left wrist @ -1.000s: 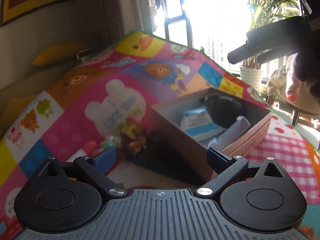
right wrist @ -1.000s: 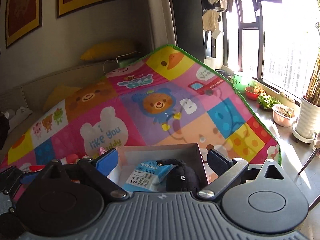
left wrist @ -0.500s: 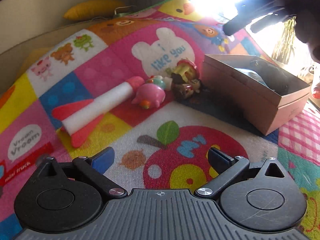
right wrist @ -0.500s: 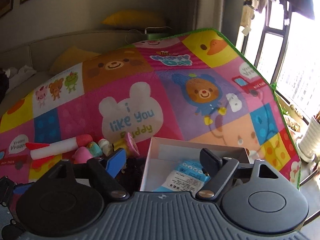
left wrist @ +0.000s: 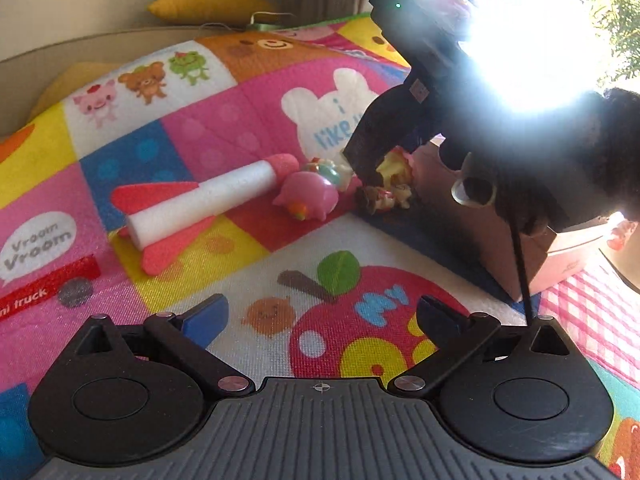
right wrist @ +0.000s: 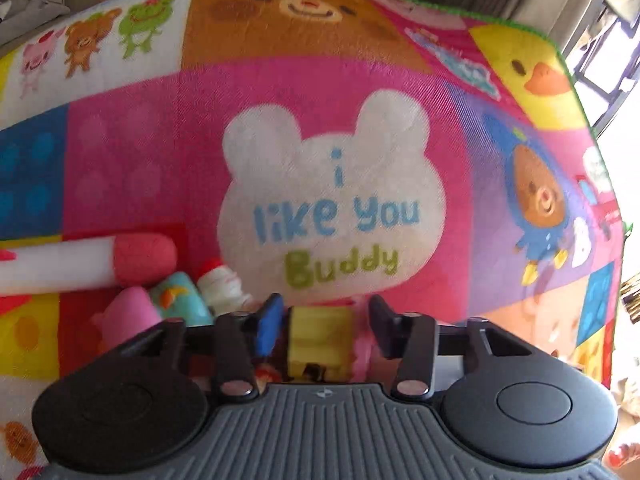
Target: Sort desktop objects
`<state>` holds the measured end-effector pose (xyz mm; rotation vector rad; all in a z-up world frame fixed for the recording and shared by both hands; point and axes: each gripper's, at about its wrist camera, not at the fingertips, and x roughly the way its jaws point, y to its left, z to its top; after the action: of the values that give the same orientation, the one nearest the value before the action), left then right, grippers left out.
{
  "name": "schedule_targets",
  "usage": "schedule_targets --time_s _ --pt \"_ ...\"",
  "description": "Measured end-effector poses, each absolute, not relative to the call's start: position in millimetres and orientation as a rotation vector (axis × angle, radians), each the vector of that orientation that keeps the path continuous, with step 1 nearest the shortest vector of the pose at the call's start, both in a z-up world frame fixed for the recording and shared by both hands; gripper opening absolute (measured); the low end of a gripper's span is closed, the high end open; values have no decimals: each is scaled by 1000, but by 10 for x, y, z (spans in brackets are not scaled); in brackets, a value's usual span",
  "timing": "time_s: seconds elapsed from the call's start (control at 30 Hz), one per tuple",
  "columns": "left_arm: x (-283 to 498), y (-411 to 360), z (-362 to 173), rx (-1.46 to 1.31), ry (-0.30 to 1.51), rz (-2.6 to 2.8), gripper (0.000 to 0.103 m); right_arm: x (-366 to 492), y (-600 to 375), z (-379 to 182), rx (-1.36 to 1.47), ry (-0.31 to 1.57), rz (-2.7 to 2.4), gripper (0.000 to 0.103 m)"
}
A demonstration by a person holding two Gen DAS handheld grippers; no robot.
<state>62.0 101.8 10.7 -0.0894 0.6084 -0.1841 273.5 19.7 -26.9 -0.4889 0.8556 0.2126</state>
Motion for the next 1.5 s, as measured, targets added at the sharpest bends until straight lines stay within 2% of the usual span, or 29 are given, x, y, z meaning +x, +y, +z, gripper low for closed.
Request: schedule_targets --time_s 0.2,0.37,0.6,0.7,0.8,0.97,1.07,1.1,1.23,1.37,1.5 --pt "473 863 107 6 639 -346 103 1966 68 -172 -513 889 382 42" --pt "227 693 69 92 680 -426 103 1265 -161 -29 -421 939 551 42" --pt "116 470 96 151 687 -422 103 760 -771 379 -271 799 501 42" --pt "135 414 148 130 673 -400 103 539 -1130 378 -273 778 424 42" --pt "156 314 184 131 661 -385 103 350 -1432 177 -382 760 285 42" --pt "226 85 202 196 643 -358 103 54 -1569 -272 -774 560 59 42" --pt "280 6 179 247 654 -295 103 -29 -1552 -423 -794 551 112 42" --pt "293 6 175 252 664 -283 103 -54 -1534 -449 -776 558 145 43" --pt "298 42 180 284 685 -240 103 -222 -1486 -447 -698 522 266 63" --pt "323 86 186 320 687 -198 103 -280 -1622 -305 -516 533 361 65" --pt "448 149 139 387 675 -117 103 -226 -1956 -129 -253 541 353 80"
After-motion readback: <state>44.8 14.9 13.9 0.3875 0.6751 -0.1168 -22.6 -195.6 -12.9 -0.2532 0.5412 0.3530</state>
